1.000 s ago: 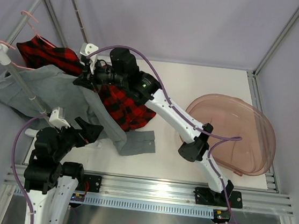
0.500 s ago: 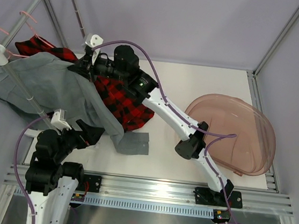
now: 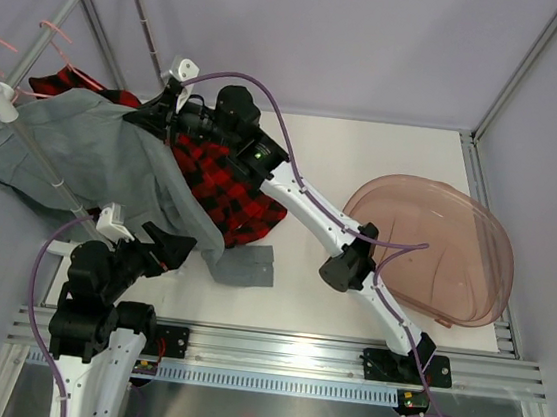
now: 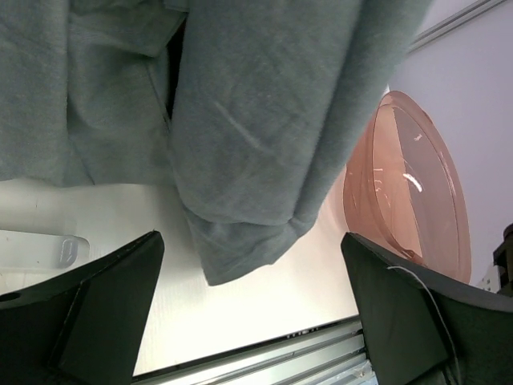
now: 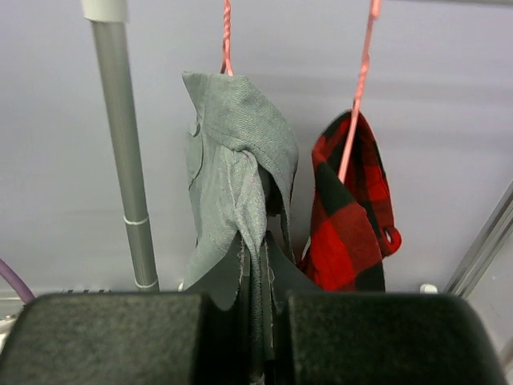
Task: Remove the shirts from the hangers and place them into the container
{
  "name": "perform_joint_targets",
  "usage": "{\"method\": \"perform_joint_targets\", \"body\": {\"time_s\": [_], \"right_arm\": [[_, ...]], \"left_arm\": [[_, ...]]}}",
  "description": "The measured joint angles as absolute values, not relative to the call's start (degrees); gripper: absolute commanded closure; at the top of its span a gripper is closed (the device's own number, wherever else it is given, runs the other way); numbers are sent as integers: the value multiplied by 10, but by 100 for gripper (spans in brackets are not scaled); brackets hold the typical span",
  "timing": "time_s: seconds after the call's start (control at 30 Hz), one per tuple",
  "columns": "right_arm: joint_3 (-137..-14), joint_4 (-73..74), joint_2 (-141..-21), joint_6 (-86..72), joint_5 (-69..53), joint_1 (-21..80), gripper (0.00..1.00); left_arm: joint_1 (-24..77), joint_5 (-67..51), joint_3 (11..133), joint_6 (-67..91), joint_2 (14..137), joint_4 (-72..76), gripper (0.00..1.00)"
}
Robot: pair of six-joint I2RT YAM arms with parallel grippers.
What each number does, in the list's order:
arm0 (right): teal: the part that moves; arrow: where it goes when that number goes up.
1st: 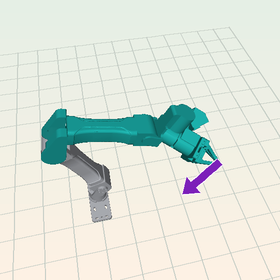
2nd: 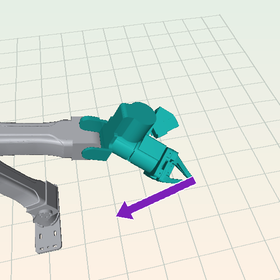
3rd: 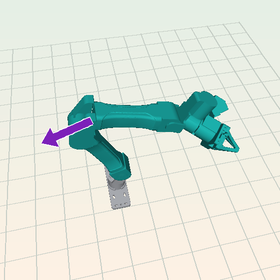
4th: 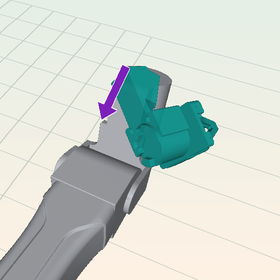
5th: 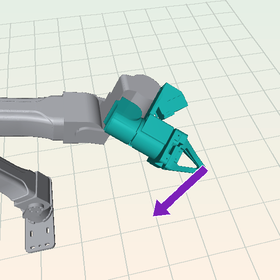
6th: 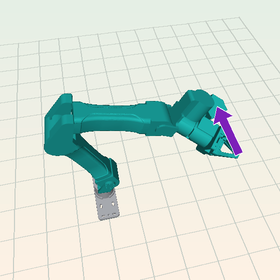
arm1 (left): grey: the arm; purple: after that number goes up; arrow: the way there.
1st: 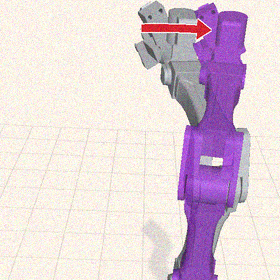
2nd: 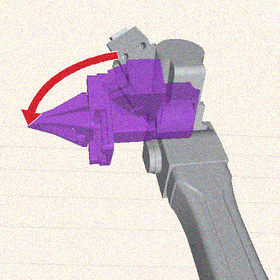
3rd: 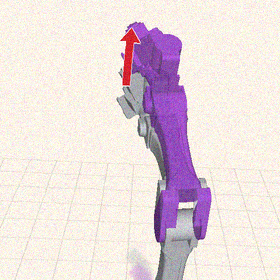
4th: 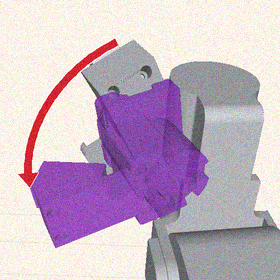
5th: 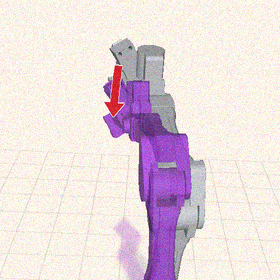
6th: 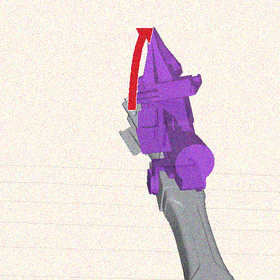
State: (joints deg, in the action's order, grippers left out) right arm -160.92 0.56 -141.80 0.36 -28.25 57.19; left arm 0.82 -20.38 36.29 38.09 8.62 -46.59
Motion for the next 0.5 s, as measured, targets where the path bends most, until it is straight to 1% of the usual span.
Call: {"method": "perform_joint_targets", "body": {"time_s": [0.27,0.5], "right_arm": [[-1610,-23,-1448,-47,-313,538,100],[-1610,-37,-1469,-58,-326,532,100]], "left_arm": [[8,-208,363,396,86,-451,1],[8,-208,363,402,93,-435,1]]}}
